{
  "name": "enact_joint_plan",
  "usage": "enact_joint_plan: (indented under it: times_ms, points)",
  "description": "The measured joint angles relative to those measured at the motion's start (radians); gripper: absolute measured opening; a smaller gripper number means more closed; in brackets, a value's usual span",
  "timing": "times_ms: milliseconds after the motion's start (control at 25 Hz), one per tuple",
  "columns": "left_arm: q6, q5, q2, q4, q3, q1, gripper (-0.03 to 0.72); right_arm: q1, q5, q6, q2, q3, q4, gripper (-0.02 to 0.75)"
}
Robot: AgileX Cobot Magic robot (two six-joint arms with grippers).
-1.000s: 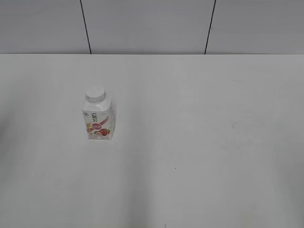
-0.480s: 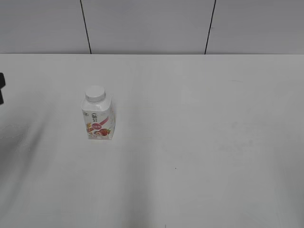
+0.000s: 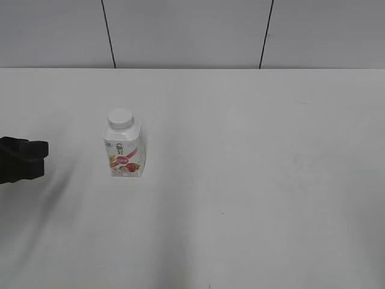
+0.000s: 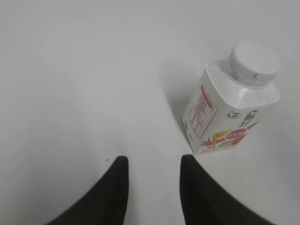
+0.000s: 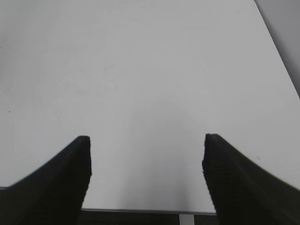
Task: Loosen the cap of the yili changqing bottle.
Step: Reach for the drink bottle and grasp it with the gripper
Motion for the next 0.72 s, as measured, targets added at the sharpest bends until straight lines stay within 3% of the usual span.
enact_joint_plan:
  times_ms: [80, 280, 560, 720]
  points:
    - [-0.007, -0.065, 0.023, 0.032, 0.004, 0.000, 0.239, 0.000, 0.000, 0.000, 0.000, 0.000, 0.000, 0.586]
    - [-0.028, -0.330, 0.069, 0.278, 0.005, 0.016, 0.270, 0.000, 0.000, 0.000, 0.000, 0.000, 0.000, 0.586]
    - [-0.127, -0.578, 0.225, 0.431, 0.005, 0.148, 0.589, 0.000, 0.000, 0.000, 0.000, 0.000, 0.000, 0.586]
    - [-0.131, -0.609, 0.302, 0.592, -0.032, 0.209, 0.613, 0.000, 0.000, 0.000, 0.000, 0.000, 0.000, 0.586]
